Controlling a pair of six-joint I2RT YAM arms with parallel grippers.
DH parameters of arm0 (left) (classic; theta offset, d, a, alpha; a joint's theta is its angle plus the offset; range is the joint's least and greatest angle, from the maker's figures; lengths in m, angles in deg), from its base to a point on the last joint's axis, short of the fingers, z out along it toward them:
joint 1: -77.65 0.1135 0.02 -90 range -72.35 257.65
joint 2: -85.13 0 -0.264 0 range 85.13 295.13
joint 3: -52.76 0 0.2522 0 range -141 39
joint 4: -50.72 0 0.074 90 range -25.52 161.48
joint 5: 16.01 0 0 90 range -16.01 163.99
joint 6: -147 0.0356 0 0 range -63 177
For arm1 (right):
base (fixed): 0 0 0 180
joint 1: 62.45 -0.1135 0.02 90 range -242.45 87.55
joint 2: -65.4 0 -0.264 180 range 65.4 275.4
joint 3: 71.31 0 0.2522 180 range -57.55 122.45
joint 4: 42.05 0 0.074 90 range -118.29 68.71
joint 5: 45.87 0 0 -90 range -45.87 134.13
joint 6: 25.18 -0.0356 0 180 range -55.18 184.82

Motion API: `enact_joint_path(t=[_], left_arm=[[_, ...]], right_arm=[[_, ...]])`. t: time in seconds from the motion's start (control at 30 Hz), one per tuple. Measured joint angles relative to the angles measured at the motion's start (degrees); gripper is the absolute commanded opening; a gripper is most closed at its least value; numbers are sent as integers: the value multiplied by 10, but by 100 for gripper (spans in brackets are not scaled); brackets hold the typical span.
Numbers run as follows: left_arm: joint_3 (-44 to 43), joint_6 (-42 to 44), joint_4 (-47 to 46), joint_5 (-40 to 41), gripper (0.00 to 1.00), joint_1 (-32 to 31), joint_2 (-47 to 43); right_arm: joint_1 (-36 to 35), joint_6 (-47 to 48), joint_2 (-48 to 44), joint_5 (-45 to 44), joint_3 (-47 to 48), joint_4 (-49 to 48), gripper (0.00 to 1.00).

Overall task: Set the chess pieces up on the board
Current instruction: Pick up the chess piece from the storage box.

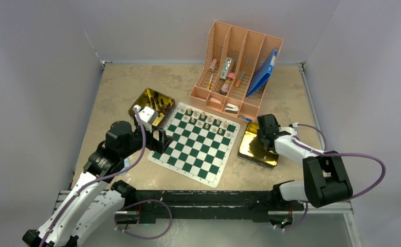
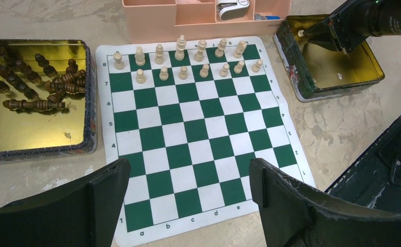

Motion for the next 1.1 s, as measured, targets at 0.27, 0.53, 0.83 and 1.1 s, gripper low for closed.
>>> enact_joint_path(t=[0.27,0.53,0.83,1.1], left_arm=[[0,0,0,1,85,0,0],[0,0,0,3,85,0,-1],[0,0,0,4,85,0,-1],[0,0,0,4,85,0,-1]], right_arm=[[0,-2,-27,0,0,6,28],[0,-6,2,1,9,8,29],[0,-8,10,0,16,9,29],[1,-14,10,0,20,11,29]])
